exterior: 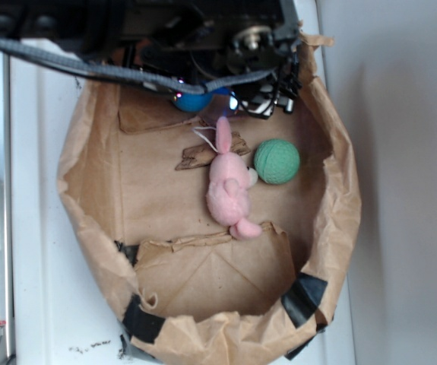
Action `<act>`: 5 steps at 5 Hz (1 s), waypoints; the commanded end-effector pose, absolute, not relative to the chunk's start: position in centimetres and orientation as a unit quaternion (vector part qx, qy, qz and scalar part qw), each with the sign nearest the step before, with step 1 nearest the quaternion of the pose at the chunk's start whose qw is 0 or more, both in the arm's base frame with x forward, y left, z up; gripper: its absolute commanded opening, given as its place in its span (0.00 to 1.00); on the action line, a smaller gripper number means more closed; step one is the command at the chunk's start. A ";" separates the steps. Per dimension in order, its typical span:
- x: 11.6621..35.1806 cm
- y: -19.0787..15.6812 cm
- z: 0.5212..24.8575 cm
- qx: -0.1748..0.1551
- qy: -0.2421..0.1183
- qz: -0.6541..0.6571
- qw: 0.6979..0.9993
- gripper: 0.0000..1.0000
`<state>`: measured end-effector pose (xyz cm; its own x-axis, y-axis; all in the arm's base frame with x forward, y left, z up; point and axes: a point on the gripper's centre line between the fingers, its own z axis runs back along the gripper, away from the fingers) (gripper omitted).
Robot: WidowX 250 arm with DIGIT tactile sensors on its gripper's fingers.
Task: Grab the blue ball.
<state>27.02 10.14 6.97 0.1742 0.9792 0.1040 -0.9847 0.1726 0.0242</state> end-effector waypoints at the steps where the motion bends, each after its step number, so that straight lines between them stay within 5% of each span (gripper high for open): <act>1: 26.9 10.8 7.3 0.053 -0.058 0.652 0.754 1.00; 3: 26.3 11.9 6.4 0.118 -0.031 0.641 0.757 1.00; 5: 26.2 12.1 5.0 0.126 -0.051 0.641 0.756 1.00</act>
<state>26.03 11.62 3.89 0.1919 0.9570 0.2174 -0.9742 0.1590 0.1602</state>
